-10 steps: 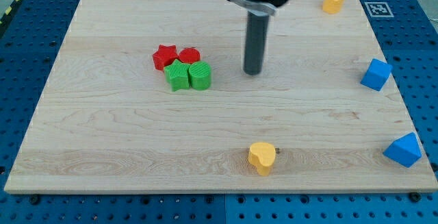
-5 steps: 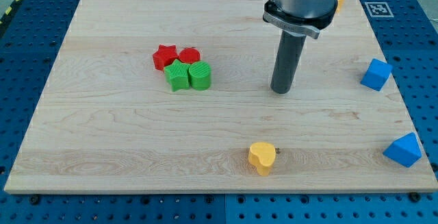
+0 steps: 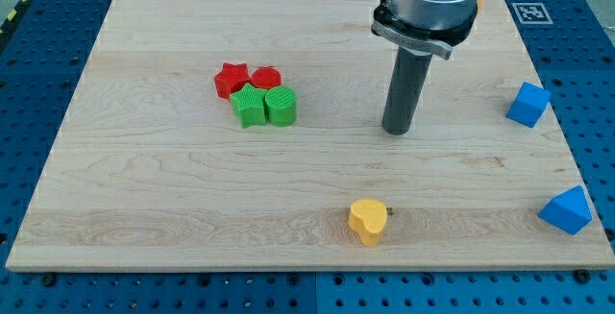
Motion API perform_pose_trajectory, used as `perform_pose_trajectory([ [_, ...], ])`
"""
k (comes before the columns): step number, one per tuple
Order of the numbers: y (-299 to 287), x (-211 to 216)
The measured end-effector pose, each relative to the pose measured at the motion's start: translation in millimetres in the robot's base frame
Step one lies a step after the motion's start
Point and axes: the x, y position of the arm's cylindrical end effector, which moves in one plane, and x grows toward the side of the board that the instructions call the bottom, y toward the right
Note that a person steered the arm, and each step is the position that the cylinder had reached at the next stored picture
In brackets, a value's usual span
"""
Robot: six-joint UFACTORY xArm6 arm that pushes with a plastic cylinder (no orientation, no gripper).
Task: Move your arm in between the blue blocks
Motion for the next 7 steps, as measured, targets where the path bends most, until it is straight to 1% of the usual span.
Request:
perform_pose_trajectory([
  [5,0,2],
  [6,11,16],
  [7,58,36],
])
